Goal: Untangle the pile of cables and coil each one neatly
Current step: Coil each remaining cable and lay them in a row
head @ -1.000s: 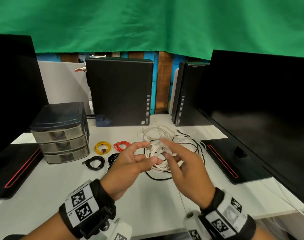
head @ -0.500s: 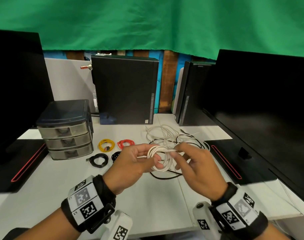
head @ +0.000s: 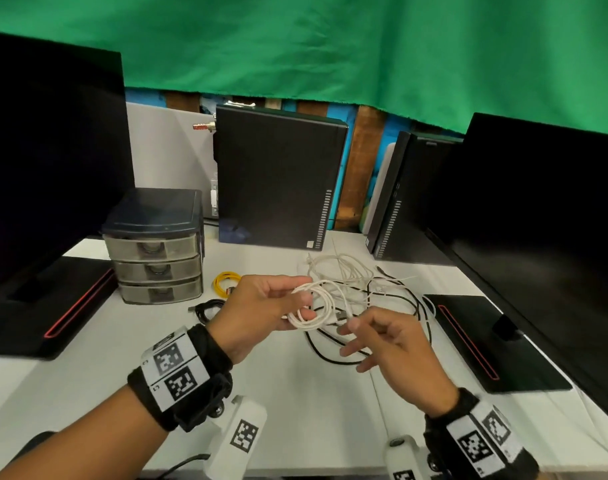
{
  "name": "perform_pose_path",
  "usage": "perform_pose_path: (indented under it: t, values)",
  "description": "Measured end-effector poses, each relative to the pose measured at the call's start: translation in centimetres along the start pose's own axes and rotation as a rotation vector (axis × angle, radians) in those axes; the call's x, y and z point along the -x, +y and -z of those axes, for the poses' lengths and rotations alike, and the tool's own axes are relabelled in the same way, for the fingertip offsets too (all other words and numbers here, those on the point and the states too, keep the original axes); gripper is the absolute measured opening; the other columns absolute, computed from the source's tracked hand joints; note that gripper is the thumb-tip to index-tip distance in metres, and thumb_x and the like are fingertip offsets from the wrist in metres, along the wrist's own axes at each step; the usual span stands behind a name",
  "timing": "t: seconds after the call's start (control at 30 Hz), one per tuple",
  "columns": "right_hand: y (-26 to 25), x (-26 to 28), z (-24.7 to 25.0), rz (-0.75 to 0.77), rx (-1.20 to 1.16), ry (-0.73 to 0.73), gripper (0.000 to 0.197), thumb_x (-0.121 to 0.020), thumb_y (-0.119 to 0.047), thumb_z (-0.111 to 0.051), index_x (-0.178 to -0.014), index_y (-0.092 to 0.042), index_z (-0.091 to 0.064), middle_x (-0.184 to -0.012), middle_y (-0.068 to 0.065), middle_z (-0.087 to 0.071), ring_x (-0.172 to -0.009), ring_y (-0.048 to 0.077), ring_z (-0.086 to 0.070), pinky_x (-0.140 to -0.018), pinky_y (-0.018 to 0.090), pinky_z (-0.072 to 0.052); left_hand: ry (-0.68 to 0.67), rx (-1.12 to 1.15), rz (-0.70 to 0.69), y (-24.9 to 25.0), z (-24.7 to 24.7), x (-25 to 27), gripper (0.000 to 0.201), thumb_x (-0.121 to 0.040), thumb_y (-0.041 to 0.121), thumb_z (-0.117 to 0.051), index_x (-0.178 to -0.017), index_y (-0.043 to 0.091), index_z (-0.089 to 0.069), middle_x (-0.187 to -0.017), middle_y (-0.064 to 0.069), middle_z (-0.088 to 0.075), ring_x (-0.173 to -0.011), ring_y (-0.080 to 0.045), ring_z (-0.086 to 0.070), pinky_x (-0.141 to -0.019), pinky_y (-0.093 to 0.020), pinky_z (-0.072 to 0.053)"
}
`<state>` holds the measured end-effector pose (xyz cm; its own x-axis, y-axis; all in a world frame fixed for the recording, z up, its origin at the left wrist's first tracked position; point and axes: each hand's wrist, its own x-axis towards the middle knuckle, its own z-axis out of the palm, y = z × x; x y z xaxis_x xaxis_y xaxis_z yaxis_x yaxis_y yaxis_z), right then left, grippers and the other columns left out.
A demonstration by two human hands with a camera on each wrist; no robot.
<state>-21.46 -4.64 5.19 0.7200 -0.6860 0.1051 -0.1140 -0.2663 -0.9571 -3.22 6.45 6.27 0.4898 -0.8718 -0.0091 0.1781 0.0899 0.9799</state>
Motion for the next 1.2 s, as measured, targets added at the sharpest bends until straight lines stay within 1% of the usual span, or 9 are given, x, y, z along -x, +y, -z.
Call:
perform_pose_path:
  t: [0.17, 0.37, 0.43, 0.57, 0.7, 0.8, 1.0, 1.1, 1.2]
  values:
    - [-0.1, 0.2, -1.1, -0.047, -0.169, -0.045, 0.027, -0.085, -0.026, -0.07, -0.092, 0.0, -0.067, -0.096, 0.016, -0.075, -0.083, 0.031, -0.074, -0.055, 0.032, -0.056, 0.126, -0.146, -0.162, -0.3, -0.5, 0.2, 0.02, -0.091, 0.01, -0.07, -0.11, 0.013, -0.075, -0.068, 0.003, -0.073, -0.059, -0.007, -0.063, -0.056, -0.022, -0.055]
    - [-0.4, 0.7, -1.2, 0.063, -0.061, -0.008, 0.026, -0.091, -0.039, -0.063, -0.101, -0.02, -0.077, -0.098, 0.003, -0.076, -0.084, 0.026, -0.07, -0.056, 0.028, -0.053, 0.156, -0.22, -0.255, 0.4, -0.6, 0.4, 0.013, -0.09, 0.018, -0.071, -0.102, 0.02, -0.078, -0.087, 0.003, -0.078, -0.078, -0.026, -0.073, -0.067, -0.032, -0.061]
    - [-0.5, 0.7, -1.2, 0.109, -0.058, 0.0, 0.024, -0.092, -0.048, -0.065, -0.094, -0.027, -0.076, -0.095, 0.003, -0.075, -0.092, 0.027, -0.066, -0.058, 0.028, -0.05, 0.147, -0.277, -0.291, 0.3, -0.6, 0.4, 0.012, -0.091, 0.018, -0.071, -0.098, 0.026, -0.078, -0.083, 0.004, -0.078, -0.072, -0.025, -0.072, -0.063, -0.033, -0.06]
    - [-1.2, 0.6, -0.6, 0.147, -0.126, -0.002, 0.021, -0.094, -0.037, -0.063, -0.086, -0.026, -0.079, -0.082, 0.011, -0.069, -0.073, 0.02, -0.058, -0.058, 0.025, -0.047, 0.086, -0.364, -0.369, 0.0, -0.8, 0.7, 0.015, -0.09, 0.016, -0.073, -0.099, 0.027, -0.078, -0.081, 0.013, -0.076, -0.069, -0.004, -0.071, -0.058, -0.02, -0.056]
    - [-1.1, 0.6, -0.2, 0.206, 0.108, -0.01, 0.022, -0.094, -0.026, -0.061, -0.081, -0.031, -0.078, -0.075, 0.0, -0.064, -0.07, 0.006, -0.055, -0.064, 0.019, -0.043, 0.03, -0.37, -0.393, -0.1, -1.0, 0.9, 0.017, -0.088, 0.017, -0.074, -0.104, 0.016, -0.079, -0.095, 0.006, -0.078, -0.075, -0.001, -0.071, -0.059, -0.016, -0.053]
    - [-0.7, 0.6, -0.4, 0.212, 0.244, -0.007, 0.023, -0.096, -0.017, -0.064, -0.079, -0.026, -0.077, -0.077, 0.001, -0.066, -0.073, 0.011, -0.058, -0.064, 0.024, -0.043, -0.027, -0.271, -0.355, -0.1, -1.3, 1.0, 0.015, -0.087, 0.014, -0.074, -0.101, 0.015, -0.079, -0.089, 0.007, -0.078, -0.071, -0.003, -0.071, -0.058, -0.017, -0.053]
    - [-1.7, 0.7, -1.5, -0.067, -0.416, 0.059, 0.005, -0.085, -0.002, -0.068, -0.088, 0.0, -0.071, -0.081, 0.02, -0.074, -0.065, 0.023, -0.07, -0.057, 0.026, -0.057, -0.081, -0.216, -0.412, -1.1, -2.4, 1.0, 0.016, -0.088, 0.014, -0.071, -0.102, 0.013, -0.078, -0.087, 0.007, -0.078, -0.072, 0.002, -0.069, -0.066, -0.012, -0.049]
    - [-1.7, 0.8, -1.4, -0.202, -0.678, -0.001, 0.013, -0.076, -0.011, -0.067, -0.085, -0.002, -0.068, -0.081, 0.016, -0.072, -0.064, 0.018, -0.068, -0.057, 0.023, -0.058, -0.064, -0.195, -0.441, -1.2, -2.5, 0.9, 0.017, -0.089, 0.013, -0.07, -0.103, 0.008, -0.078, -0.082, 0.008, -0.077, -0.065, 0.003, -0.066, -0.061, -0.01, -0.048]
    - [-1.5, 1.0, -1.6, -0.219, -0.692, -0.074, 0.011, -0.081, -0.016, -0.064, -0.082, -0.007, -0.07, -0.092, 0.017, -0.071, -0.078, 0.022, -0.068, -0.069, 0.029, -0.056, -0.048, -0.201, -0.474, -0.9, -2.7, 1.2, 0.017, -0.089, 0.01, -0.069, -0.103, 0.005, -0.078, -0.079, 0.009, -0.074, -0.062, 0.002, -0.065, -0.06, -0.01, -0.048]
